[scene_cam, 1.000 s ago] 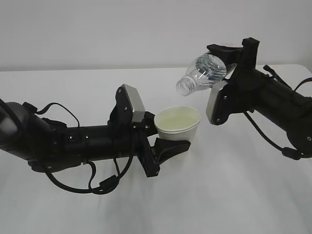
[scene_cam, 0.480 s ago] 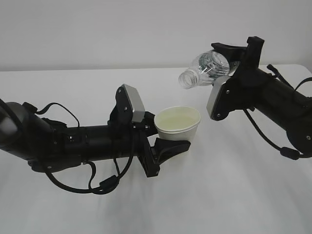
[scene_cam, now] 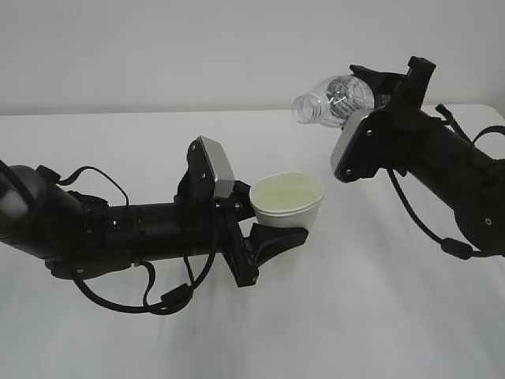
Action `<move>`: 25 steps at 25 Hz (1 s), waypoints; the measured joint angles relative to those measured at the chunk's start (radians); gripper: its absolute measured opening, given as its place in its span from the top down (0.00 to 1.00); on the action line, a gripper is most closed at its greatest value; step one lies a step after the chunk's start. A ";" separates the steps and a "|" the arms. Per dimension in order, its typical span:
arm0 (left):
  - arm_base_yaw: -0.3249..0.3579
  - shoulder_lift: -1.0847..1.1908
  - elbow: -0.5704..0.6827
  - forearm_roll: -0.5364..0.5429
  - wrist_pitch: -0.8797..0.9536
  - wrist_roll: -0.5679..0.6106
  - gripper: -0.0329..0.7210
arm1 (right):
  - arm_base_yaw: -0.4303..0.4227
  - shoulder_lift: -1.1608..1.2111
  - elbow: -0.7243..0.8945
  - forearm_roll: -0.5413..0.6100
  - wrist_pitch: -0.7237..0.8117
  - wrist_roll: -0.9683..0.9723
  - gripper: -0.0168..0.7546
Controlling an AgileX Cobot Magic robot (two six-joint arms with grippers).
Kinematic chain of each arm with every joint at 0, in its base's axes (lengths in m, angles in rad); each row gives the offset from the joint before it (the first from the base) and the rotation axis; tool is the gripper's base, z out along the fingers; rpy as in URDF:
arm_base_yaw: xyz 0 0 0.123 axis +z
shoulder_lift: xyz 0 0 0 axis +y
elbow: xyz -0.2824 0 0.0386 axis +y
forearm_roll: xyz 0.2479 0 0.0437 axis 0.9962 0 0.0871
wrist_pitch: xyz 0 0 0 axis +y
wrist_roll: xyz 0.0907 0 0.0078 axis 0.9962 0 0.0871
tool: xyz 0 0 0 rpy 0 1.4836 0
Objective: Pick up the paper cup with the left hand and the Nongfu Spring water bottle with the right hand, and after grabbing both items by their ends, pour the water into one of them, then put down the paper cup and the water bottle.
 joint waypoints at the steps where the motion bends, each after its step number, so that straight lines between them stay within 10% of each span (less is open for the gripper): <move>1: 0.000 0.000 0.000 0.000 0.000 0.000 0.39 | 0.000 0.000 0.000 0.008 0.000 0.009 0.35; 25: 0.000 0.000 0.000 0.000 0.000 0.000 0.39 | 0.000 0.000 0.000 0.166 0.000 0.286 0.35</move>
